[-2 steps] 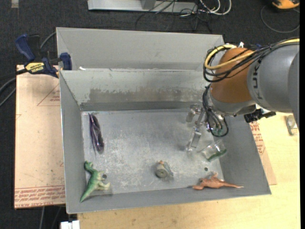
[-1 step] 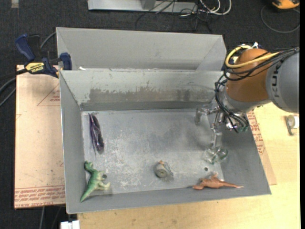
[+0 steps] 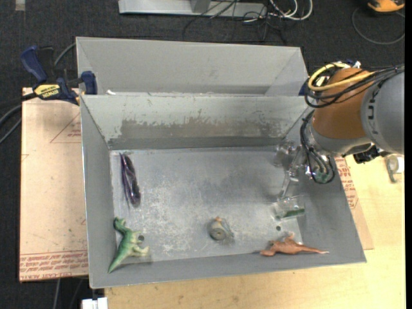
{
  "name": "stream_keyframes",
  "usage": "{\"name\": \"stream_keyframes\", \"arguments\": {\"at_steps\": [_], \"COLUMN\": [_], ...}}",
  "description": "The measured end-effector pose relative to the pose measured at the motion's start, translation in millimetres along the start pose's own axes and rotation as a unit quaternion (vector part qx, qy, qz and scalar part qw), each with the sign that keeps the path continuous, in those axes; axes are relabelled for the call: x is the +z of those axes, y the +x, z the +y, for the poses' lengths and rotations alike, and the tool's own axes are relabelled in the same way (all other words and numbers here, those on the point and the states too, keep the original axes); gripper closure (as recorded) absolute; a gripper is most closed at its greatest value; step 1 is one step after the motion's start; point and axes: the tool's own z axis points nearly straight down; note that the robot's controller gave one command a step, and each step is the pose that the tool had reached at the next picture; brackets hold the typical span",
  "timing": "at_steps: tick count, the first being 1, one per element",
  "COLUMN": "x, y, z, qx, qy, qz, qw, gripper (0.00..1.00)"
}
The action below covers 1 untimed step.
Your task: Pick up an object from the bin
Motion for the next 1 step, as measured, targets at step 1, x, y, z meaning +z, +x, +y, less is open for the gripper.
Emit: {"name": "stream_keyframes", "arguments": {"at_steps": [1], "x": [-73.7], "y": [12.2], "z": [41.0], "qx": [-0.039], "qy": [0.000], "qz": [-0.0017], "qw": [0.9992], "gripper": [0.00]}}
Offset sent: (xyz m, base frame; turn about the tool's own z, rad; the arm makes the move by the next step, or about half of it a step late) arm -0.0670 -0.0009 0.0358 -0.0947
